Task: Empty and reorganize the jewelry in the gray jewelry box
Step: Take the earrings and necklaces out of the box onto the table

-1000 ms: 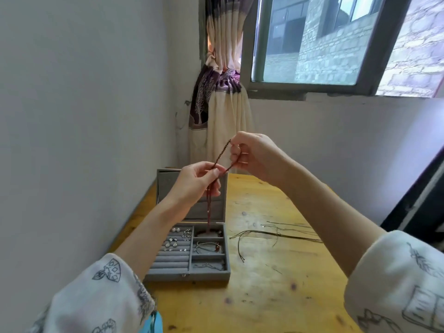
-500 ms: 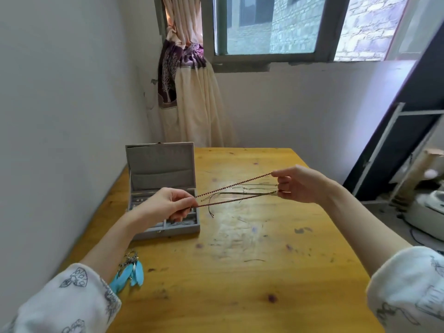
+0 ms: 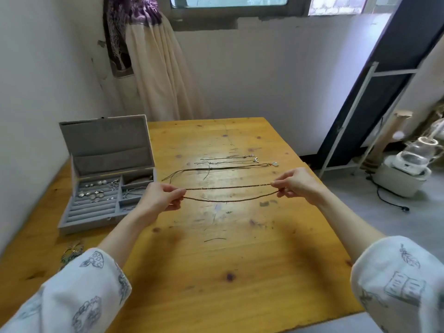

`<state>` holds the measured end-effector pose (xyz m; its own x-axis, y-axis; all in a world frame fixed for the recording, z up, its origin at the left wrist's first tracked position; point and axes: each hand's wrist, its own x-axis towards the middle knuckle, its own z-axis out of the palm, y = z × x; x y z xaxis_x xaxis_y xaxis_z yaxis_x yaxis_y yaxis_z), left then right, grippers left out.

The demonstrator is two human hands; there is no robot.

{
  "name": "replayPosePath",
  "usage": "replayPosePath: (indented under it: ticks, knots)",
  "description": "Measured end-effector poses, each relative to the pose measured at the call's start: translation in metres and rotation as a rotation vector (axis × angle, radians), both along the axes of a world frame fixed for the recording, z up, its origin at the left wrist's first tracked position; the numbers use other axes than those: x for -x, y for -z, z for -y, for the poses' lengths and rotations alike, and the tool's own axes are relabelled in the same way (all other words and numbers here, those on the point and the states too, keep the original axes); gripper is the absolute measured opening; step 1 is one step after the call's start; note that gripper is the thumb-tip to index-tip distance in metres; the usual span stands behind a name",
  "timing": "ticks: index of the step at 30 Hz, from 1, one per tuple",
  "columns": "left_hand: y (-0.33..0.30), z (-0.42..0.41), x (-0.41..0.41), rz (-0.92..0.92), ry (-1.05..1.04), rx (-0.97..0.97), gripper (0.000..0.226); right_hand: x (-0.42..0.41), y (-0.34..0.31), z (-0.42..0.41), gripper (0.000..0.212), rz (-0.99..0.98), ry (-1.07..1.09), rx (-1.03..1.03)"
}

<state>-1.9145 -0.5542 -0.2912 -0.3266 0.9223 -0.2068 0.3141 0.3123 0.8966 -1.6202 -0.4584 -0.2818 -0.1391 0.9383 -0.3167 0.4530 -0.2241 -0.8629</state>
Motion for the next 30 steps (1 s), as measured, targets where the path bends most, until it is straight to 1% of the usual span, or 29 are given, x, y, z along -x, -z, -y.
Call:
replayPosePath:
  ticks: [2, 5, 8, 11, 15, 18, 23, 30]
  knots:
    - [0.006, -0.017, -0.005, -0.002, -0.028, 0.004, 0.014, -0.001, 0.006, -0.012, 0.015, 0.039, -0.012, -0.015]
    - [0.014, -0.041, -0.005, -0.047, -0.033, 0.003, 0.012, 0.0, 0.017, -0.034, 0.02, -0.053, -0.002, 0.055]
    - [0.025, -0.063, -0.002, -0.16, -0.02, -0.019, 0.012, 0.004, 0.031, -0.057, 0.021, -0.107, 0.026, 0.079]
    - [0.039, -0.082, -0.003, -0.273, -0.012, -0.066, 0.014, 0.011, 0.048, -0.077, 0.021, -0.023, 0.065, -0.058]
    - [0.059, -0.095, -0.005, -0.563, 0.039, -0.187, 0.012, 0.018, 0.07, -0.093, 0.015, 0.186, 0.119, -0.321]
    - [0.075, -0.099, -0.006, -0.662, 0.029, -0.285, 0.009, 0.019, 0.082, -0.097, 0.015, 0.27, 0.132, -0.454]
    - [0.084, -0.11, -0.008, -0.741, 0.052, -0.338, 0.011, 0.016, 0.101, -0.104, 0.015, 0.336, 0.153, -0.521]
    - [0.089, -0.115, -0.005, -0.746, 0.058, -0.33, 0.016, 0.018, 0.106, -0.106, 0.019, 0.404, 0.152, -0.549]
